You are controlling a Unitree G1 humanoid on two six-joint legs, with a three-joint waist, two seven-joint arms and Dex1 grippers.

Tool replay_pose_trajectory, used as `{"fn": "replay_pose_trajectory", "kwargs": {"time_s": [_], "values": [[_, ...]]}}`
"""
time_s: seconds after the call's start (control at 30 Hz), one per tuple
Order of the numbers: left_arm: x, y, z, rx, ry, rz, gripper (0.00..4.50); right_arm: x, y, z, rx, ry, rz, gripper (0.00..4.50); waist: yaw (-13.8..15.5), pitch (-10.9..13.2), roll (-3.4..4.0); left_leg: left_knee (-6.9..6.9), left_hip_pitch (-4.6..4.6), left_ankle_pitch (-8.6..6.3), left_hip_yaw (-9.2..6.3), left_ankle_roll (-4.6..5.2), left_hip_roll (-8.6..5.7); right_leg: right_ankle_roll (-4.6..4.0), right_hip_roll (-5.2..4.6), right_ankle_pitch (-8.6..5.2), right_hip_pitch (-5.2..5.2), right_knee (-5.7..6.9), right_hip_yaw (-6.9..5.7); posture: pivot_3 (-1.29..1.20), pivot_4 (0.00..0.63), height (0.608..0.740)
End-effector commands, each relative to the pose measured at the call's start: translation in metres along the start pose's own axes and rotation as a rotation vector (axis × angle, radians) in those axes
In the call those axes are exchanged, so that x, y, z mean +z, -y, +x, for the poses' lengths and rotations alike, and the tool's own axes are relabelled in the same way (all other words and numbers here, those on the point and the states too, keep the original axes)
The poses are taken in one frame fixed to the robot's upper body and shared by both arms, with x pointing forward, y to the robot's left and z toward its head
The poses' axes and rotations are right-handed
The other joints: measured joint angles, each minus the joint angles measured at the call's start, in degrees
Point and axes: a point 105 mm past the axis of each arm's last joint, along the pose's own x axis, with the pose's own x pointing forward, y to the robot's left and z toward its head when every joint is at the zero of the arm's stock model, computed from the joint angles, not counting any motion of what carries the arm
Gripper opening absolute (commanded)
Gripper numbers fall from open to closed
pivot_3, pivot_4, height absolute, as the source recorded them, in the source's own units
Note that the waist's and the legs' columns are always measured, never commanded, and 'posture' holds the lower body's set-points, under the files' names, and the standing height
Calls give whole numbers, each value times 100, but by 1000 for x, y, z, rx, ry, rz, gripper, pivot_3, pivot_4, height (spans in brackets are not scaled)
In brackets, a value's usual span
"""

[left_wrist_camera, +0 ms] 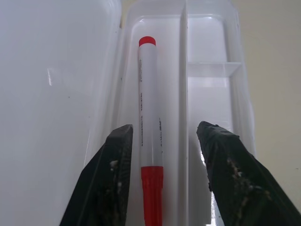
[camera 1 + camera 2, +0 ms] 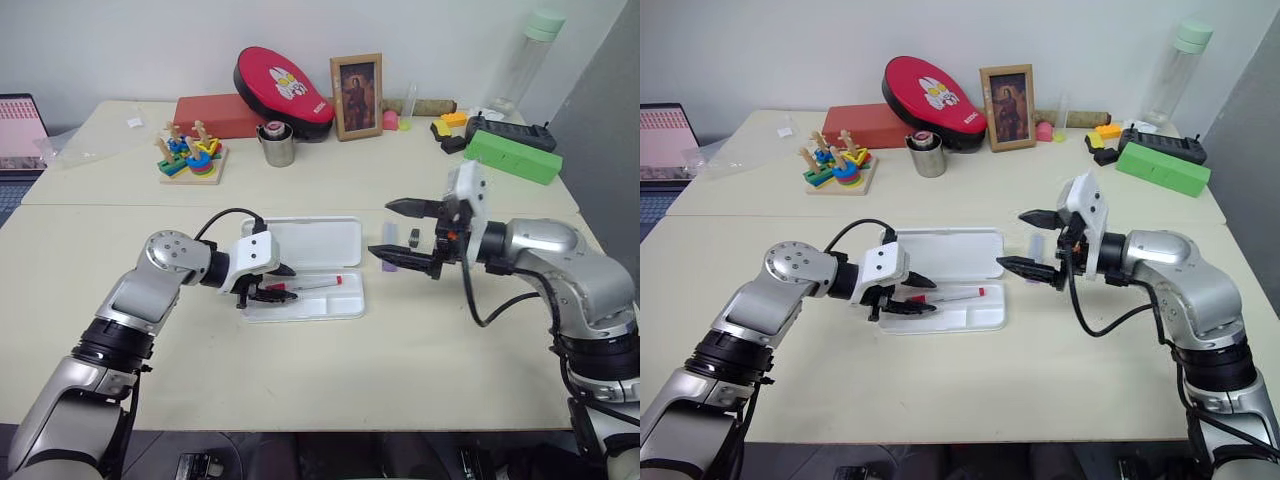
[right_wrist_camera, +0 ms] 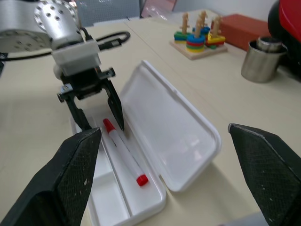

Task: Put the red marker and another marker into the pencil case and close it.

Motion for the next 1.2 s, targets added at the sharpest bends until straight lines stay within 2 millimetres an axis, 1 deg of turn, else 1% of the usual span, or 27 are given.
{"fn": "replay_pose_trajectory", "kwargs": {"time_s": [0.03,0.13,0.27,0.37,0.43,0.6,0.8,0.9,1.0,1.03,1.07,1.1,1.13,1.2], "values": [[23,-8,-8,58,103,20,3221,-11,19,4,-160,-60,34,4500,2,0,-1,0,0,0,1,0,0,-1,0,0,0,0,1,0,150,740],[55,-9,-10,85,289,-6,3780,-24,32,11,-298,-99,119,4500,5,0,-1,1,-1,0,-1,0,0,-5,0,3,0,0,-1,0,150,740],[81,-8,-6,119,449,-47,4482,-41,36,23,-442,-165,183,4500,5,0,-1,1,-1,0,-3,-1,0,-19,0,11,0,3,-2,0,150,740],[95,-9,-1,163,523,-77,4482,-53,31,31,-506,-198,233,4500,4,0,-1,1,-1,1,-5,-1,0,-20,0,12,1,4,-2,0,150,740],[103,-11,3,198,561,-82,4482,-61,31,33,-554,-225,256,4500,5,-1,-1,2,1,1,-5,-1,-1,-20,0,12,3,5,-3,0,150,740],[122,-11,10,238,659,-105,4482,-79,28,36,-609,-301,278,4500,5,-1,-1,4,0,1,-7,-1,-2,-20,0,13,4,5,-4,0,150,740],[137,-19,12,322,724,-113,4482,-96,29,38,-649,-361,291,4500,1,-2,-2,4,1,1,-8,-1,-1,-20,0,13,5,6,-4,0,150,740],[139,-21,15,346,717,-103,4500,-98,29,41,-649,-360,304,3971,-3,-2,-3,4,2,1,-8,-1,-2,-20,0,13,7,5,-5,0,150,740],[138,-25,15,367,709,-98,4500,-97,31,40,-669,-361,297,3234,-2,-2,-3,5,7,1,-8,-1,-2,-20,0,13,13,5,-5,0,150,740],[139,-26,15,371,710,-98,4500,-96,32,40,-673,-358,298,3083,-1,-2,-3,5,8,1,-8,-1,-2,-20,0,13,15,5,-5,0,150,740],[139,-26,15,374,711,-98,4500,-95,34,40,-682,-352,299,2760,-1,-2,-3,5,8,1,-9,-1,-2,-19,0,13,16,5,-5,0,150,740],[140,-27,16,376,712,-97,4500,-93,35,39,-687,-347,301,2530,-1,-2,-3,6,9,1,-9,-1,-2,-19,0,13,16,5,-5,0,150,740],[140,-27,16,378,711,-96,4500,-93,37,39,-690,-344,301,2136,-1,-2,-3,6,9,1,-9,-1,-2,-19,0,13,17,5,-5,0,150,740],[140,-27,17,379,708,-96,4500,-92,38,38,-696,-342,302,1776,2,-2,-3,7,8,1,-10,-1,-2,-19,0,13,18,4,-6,0,150,740]]}}
